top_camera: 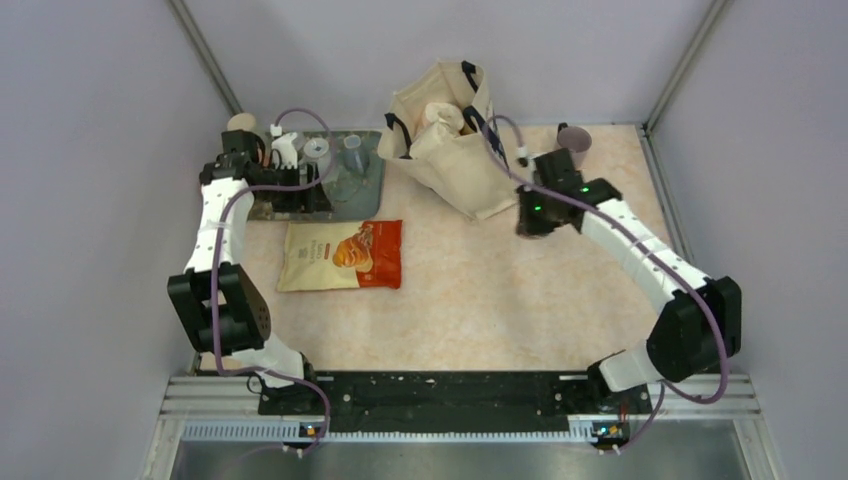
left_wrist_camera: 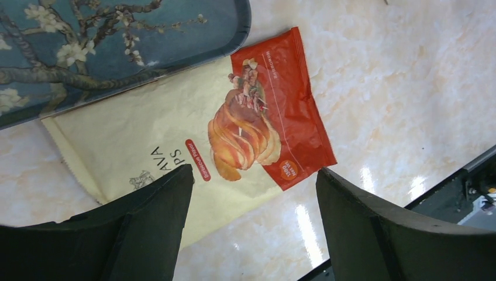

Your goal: Turn the mug right side up

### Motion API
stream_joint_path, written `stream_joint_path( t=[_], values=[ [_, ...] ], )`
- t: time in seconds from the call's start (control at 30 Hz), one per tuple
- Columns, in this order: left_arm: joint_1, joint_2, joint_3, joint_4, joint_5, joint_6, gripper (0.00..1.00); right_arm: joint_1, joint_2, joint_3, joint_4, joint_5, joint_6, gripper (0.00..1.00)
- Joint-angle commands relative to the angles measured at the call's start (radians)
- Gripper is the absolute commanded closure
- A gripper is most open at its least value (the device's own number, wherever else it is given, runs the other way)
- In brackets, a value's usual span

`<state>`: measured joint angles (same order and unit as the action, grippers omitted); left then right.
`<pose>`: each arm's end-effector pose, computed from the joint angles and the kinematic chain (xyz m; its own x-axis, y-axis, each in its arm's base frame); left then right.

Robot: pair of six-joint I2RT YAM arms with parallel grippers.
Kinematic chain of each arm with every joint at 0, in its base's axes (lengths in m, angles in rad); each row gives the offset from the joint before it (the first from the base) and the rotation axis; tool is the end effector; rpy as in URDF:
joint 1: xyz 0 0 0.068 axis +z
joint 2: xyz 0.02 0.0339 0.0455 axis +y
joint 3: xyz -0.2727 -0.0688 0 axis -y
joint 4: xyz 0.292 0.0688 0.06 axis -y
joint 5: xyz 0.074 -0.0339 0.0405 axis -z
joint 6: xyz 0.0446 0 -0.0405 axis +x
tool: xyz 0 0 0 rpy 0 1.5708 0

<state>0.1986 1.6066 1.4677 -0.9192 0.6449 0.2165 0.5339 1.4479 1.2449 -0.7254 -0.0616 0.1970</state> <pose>0.3788 0.0489 0.3095 -0.8061 0.0129 -0.5916 0.3118 0.8589 -0.4062 0.3048 0.1834 0.2892 -0.7815 -0.2351 -0.5779 -0.3943 0.9039 0.1656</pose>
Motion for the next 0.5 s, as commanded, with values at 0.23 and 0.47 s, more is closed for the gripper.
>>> stream_joint_path(
  t=[0.23,0.47],
  values=[
    [-0.001,-0.078,-0.031,-0.031,-0.079,0.081,0.18,-0.528,0.279,0.205,-0.086,0.057,-0.101,1.00],
    [-0.001,-0.084,-0.049,-0.035,-0.101,0.107,0.19,-0.639,0.594,0.503,-0.120,0.057,-0.066,1.00]
  ],
)
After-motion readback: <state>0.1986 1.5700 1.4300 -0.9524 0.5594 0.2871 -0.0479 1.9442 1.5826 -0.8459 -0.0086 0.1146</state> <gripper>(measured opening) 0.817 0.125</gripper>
